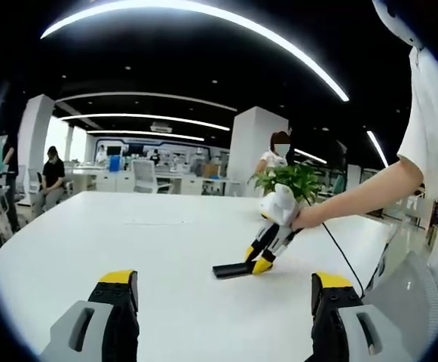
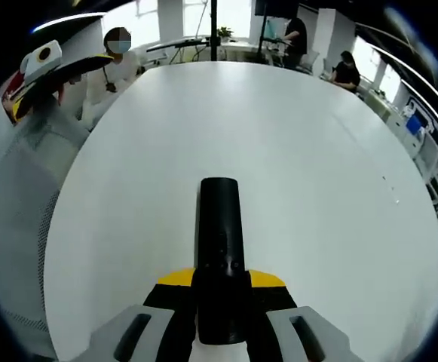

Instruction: Press the specified remote control buttons in sequence, fully releasing each button before pressing the next.

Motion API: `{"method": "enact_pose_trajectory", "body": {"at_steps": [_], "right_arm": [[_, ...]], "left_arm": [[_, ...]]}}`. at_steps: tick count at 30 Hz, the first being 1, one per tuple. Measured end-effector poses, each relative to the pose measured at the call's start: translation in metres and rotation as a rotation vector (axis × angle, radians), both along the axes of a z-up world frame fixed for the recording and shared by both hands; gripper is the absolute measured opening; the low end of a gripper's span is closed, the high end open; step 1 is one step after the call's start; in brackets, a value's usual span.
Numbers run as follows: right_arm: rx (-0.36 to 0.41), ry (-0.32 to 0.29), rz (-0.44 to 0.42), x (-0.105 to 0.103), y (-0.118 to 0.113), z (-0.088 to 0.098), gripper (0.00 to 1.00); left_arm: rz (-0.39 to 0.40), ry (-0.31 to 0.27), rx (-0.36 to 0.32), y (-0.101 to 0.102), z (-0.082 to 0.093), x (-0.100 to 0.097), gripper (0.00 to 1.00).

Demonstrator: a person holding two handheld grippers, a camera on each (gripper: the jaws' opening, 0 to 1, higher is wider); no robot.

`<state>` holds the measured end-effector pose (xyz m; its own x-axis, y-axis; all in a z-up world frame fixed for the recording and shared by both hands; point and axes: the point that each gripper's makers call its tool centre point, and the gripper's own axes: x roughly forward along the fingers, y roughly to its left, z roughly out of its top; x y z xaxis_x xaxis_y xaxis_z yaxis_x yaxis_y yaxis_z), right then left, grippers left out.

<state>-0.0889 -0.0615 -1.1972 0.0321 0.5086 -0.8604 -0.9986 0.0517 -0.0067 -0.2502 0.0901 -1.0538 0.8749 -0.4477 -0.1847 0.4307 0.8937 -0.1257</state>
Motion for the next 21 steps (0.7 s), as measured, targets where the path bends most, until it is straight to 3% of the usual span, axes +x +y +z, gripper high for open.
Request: {"method": "enact_pose_trajectory", "body": {"at_steps": [14,21], "right_arm": [[-0.014,0.002,-0.018,0.022,0.000,0.000,0.21],[-0.009,0.002,-0.041,0.020,0.002,0.002,0.21]], "left_arm": [[-0.001,0.015,0.005,0.000,-0.003,0.000,0.98],[0.003,0.011,0.009,0.001,-0.003,0.000,0.98]]}}
